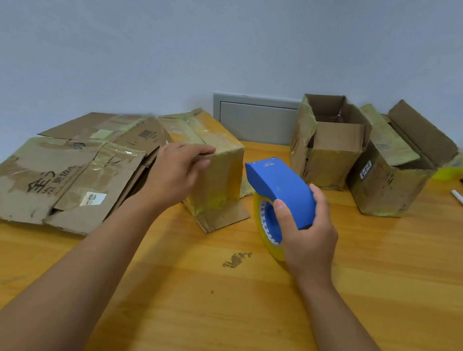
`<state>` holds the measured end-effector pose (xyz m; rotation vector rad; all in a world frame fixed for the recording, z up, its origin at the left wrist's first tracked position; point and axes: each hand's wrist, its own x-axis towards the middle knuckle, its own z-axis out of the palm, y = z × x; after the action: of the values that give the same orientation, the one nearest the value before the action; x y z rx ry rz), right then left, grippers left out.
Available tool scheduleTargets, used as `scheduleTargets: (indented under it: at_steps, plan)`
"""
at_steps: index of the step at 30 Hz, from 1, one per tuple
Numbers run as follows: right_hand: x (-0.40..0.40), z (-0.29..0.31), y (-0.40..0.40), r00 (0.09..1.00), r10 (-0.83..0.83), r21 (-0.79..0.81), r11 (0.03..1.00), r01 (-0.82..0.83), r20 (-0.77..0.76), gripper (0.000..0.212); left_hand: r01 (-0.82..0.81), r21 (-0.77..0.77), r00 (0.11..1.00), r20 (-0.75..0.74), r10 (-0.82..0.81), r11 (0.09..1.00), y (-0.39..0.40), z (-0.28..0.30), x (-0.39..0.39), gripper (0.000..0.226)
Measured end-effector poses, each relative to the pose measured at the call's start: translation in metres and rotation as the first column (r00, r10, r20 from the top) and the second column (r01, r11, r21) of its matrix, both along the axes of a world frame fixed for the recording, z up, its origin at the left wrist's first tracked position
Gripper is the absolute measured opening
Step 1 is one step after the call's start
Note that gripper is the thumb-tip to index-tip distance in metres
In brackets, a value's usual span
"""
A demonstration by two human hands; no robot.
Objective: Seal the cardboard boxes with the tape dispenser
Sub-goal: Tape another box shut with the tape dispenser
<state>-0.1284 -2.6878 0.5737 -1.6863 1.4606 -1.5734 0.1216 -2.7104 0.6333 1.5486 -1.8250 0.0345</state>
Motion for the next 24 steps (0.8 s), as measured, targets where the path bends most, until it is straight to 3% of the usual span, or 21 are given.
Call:
scheduleTargets:
  at_steps: [4,13,19,24]
  plan:
    - [0.000,0.002,0.000,1.000,-0.001,0.001,1.000,0.001,0.002,0.084,0.040,0.069,0.999,-0.025,-0.038,0.997,0.005,-0.006,0.013,0.038]
    - [0.000,0.001,0.001,1.000,-0.012,-0.003,1.000,0.012,0.017,0.086,-0.147,-0.050,0.987,-0.072,0.143,0.988,-0.007,-0.006,-0.014,0.030]
    - [0.001,-0.001,0.001,0.997,-0.030,0.005,1.000,0.030,0.072,0.085,-0.163,-0.131,0.987,-0.038,0.159,0.978,-0.014,-0.010,-0.047,0.019]
    - [-0.001,-0.002,0.000,0.990,-0.040,0.024,0.999,0.037,0.133,0.084,-0.071,0.010,0.997,0.008,0.070,0.997,-0.011,-0.003,-0.026,0.032]
